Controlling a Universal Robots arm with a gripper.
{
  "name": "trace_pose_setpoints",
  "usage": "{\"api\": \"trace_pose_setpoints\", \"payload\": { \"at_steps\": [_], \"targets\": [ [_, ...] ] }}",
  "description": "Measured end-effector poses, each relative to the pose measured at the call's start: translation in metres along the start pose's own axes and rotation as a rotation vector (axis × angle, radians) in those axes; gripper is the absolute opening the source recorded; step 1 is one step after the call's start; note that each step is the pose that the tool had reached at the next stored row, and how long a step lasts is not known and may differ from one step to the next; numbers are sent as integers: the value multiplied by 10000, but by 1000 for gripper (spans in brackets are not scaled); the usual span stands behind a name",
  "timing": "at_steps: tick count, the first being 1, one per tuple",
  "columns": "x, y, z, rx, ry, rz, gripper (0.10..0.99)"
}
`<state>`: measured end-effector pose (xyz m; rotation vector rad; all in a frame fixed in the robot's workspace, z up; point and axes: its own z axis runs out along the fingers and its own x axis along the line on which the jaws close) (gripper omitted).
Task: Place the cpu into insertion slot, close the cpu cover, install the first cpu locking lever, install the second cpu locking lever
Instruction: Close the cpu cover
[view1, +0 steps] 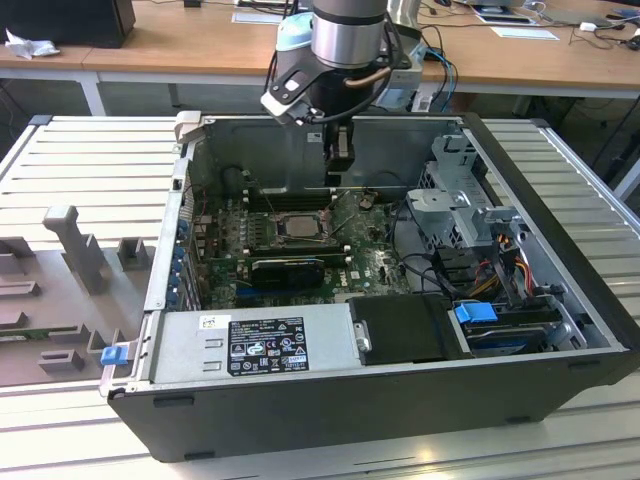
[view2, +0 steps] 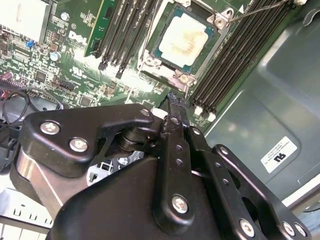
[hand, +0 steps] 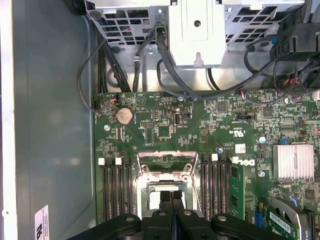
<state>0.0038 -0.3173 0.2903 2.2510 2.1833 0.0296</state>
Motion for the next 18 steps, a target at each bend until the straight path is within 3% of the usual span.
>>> {"api": "trace_pose_setpoints", "payload": {
  "at_steps": [8, 13, 18],
  "targets": [
    [1, 34, 1, 0, 1, 0, 106],
    [3, 107, 8, 17, 1, 0, 106],
    [4, 137, 15, 18, 0, 1, 106]
  ]
}}
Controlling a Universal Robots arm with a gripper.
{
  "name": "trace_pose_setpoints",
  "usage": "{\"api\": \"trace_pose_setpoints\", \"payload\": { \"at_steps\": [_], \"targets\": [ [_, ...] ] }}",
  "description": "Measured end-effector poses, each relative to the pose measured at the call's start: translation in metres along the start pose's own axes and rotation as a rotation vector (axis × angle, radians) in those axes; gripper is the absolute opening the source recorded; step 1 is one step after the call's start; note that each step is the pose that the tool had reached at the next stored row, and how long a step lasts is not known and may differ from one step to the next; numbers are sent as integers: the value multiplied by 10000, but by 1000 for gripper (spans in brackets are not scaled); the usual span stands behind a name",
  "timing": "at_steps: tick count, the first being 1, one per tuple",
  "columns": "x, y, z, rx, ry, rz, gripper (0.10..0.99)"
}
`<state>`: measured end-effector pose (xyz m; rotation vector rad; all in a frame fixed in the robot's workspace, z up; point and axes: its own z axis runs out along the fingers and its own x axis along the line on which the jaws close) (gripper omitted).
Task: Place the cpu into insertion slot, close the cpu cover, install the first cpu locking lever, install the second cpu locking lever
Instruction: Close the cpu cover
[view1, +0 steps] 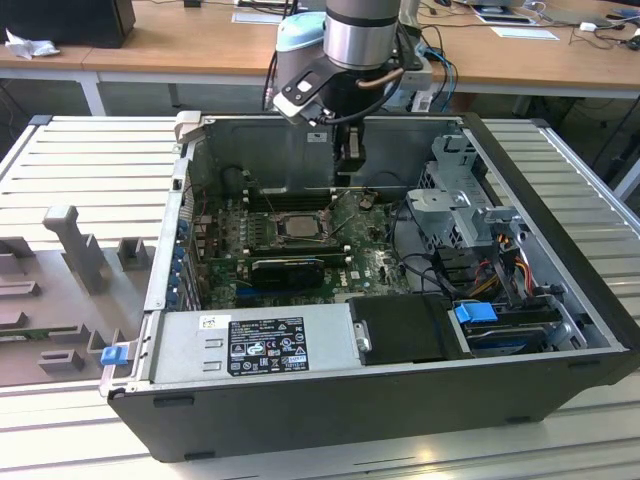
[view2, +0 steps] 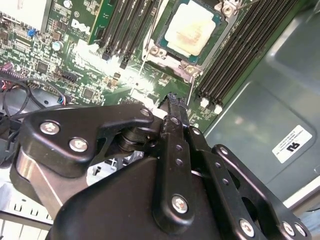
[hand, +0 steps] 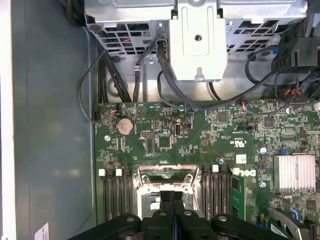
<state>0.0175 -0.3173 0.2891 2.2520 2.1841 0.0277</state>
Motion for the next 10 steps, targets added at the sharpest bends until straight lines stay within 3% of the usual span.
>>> {"api": "trace_pose_setpoints", "payload": {
  "at_steps": [7, 10],
  "targets": [
    [3, 33, 86, 7, 0, -3, 106],
    [6, 125, 103, 9, 0, -2, 106]
  ]
}}
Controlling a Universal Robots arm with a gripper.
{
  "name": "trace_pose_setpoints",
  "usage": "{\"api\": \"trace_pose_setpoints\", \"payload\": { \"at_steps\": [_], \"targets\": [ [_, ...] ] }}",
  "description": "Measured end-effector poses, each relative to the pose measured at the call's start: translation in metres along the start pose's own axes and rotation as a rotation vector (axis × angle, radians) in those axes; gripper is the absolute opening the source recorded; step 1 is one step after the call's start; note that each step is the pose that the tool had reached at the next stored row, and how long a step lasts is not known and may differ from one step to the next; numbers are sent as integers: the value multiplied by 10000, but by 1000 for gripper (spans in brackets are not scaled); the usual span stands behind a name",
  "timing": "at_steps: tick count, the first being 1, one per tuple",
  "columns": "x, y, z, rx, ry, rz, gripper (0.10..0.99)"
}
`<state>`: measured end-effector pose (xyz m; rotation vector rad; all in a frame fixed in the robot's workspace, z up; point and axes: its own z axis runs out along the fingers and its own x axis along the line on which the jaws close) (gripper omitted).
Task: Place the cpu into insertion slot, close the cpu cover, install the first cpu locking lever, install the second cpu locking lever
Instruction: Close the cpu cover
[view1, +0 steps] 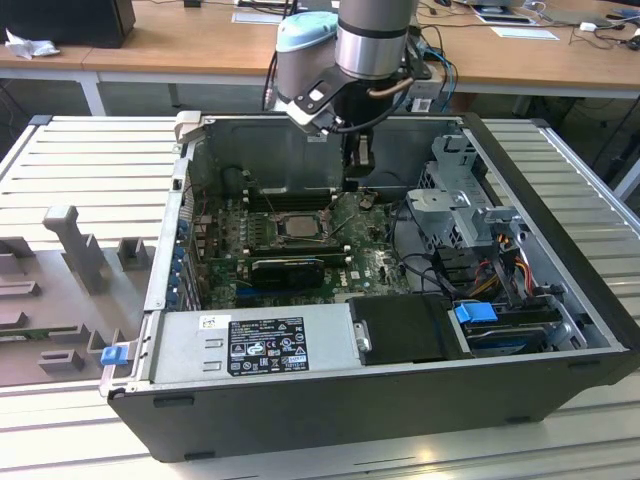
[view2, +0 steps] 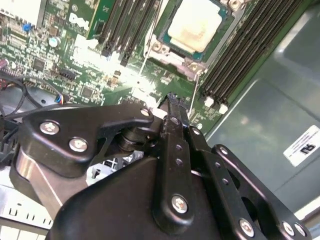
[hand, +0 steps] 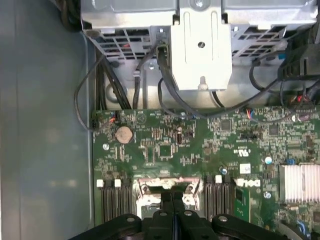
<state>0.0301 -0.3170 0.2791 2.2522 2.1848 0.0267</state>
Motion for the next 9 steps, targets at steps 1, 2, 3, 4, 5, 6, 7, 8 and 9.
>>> {"api": "trace_pose_setpoints", "payload": {
  "at_steps": [1, 2, 3, 4, 5, 6, 7, 8, 9],
  "targets": [
    [2, 53, 6, 6, 0, -1, 106],
    [4, 83, 16, 8, 3, 0, 106],
    [5, 102, 23, 9, 1, -3, 106],
    [7, 118, 32, 10, 0, -9, 106],
    [9, 138, 43, 10, 1, -18, 106],
    [11, 152, 51, 10, 1, -23, 106],
    [13, 171, 60, 9, 1, -27, 106],
    [14, 179, 64, 10, 1, -30, 106],
    [16, 194, 74, 10, 1, -35, 106]
  ]
}}
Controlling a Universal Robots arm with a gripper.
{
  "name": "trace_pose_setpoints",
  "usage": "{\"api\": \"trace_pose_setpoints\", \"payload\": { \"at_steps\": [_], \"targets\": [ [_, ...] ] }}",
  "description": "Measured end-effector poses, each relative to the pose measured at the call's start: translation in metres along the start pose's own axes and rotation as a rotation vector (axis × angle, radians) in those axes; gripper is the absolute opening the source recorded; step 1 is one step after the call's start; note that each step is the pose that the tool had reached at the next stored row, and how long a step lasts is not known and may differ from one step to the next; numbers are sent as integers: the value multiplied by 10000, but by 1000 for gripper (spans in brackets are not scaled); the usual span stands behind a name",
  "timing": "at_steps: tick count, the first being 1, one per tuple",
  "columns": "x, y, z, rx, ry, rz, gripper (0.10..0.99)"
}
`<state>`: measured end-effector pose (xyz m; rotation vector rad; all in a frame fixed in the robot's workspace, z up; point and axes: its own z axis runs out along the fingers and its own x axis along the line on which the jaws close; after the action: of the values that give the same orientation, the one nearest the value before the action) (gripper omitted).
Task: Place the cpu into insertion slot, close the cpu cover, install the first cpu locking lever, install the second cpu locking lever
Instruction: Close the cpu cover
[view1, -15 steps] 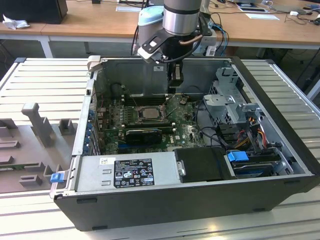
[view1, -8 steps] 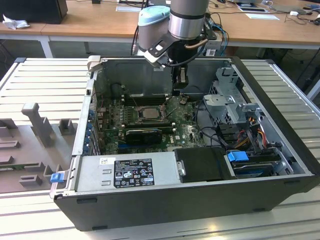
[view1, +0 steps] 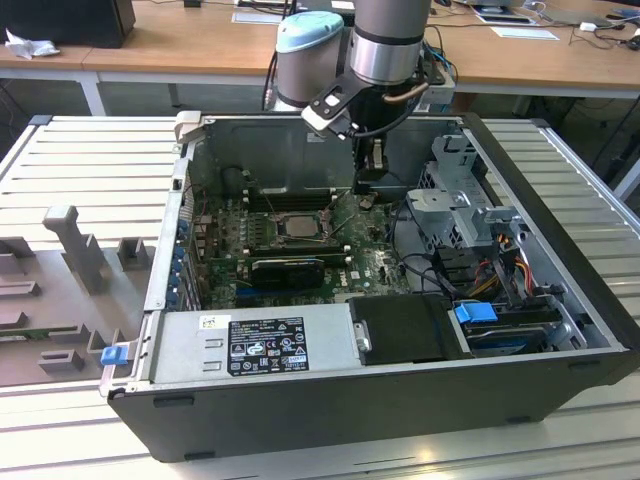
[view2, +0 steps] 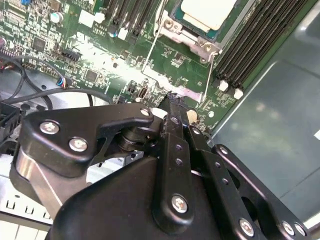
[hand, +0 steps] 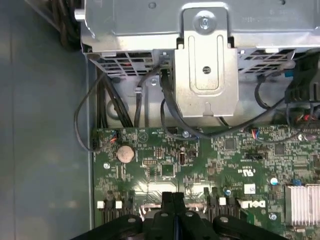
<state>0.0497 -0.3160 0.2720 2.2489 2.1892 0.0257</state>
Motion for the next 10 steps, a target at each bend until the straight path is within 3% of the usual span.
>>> {"api": "trace_pose_setpoints", "payload": {
  "at_steps": [5, 10],
  "targets": [
    [16, 72, 58, 0, 0, -51, 106],
    [24, 92, 133, 1, 1, -94, 106]
  ]
}}
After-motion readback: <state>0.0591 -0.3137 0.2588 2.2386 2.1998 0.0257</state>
